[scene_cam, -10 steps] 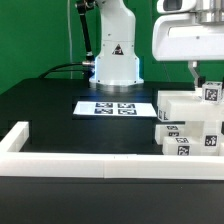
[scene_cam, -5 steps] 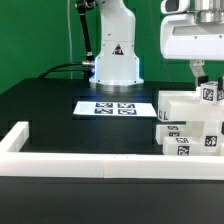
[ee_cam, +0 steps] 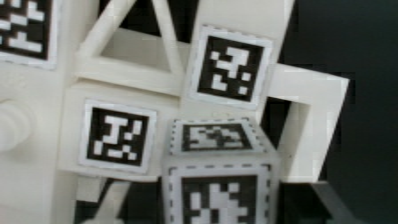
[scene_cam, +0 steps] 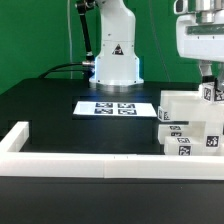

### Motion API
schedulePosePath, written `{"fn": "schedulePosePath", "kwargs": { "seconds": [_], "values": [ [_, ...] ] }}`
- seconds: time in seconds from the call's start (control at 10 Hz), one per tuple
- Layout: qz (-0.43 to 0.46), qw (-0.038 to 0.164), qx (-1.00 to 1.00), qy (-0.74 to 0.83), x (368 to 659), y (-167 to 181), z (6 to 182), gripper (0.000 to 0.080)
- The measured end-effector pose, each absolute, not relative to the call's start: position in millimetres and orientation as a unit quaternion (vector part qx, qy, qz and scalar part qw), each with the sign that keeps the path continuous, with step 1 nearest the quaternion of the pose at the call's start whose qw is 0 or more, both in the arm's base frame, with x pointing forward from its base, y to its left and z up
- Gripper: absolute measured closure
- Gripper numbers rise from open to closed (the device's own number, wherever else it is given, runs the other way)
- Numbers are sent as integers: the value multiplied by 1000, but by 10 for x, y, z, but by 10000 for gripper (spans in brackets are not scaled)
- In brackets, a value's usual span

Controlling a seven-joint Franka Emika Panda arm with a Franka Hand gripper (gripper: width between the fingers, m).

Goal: Assemble chair

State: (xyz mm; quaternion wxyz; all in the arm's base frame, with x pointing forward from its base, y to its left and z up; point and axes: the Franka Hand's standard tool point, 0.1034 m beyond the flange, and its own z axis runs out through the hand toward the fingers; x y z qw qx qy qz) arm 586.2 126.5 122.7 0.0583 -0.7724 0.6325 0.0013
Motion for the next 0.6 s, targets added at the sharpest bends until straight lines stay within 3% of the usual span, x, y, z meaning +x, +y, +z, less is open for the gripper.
{"fn": "schedulePosePath", "kwargs": {
  "seconds": [0.5, 0.6],
  "values": [
    [10, 63, -722, 689, 5861, 1284, 1225, 508],
    [9, 64, -734, 676, 5861, 1284, 1224, 291]
  ]
}}
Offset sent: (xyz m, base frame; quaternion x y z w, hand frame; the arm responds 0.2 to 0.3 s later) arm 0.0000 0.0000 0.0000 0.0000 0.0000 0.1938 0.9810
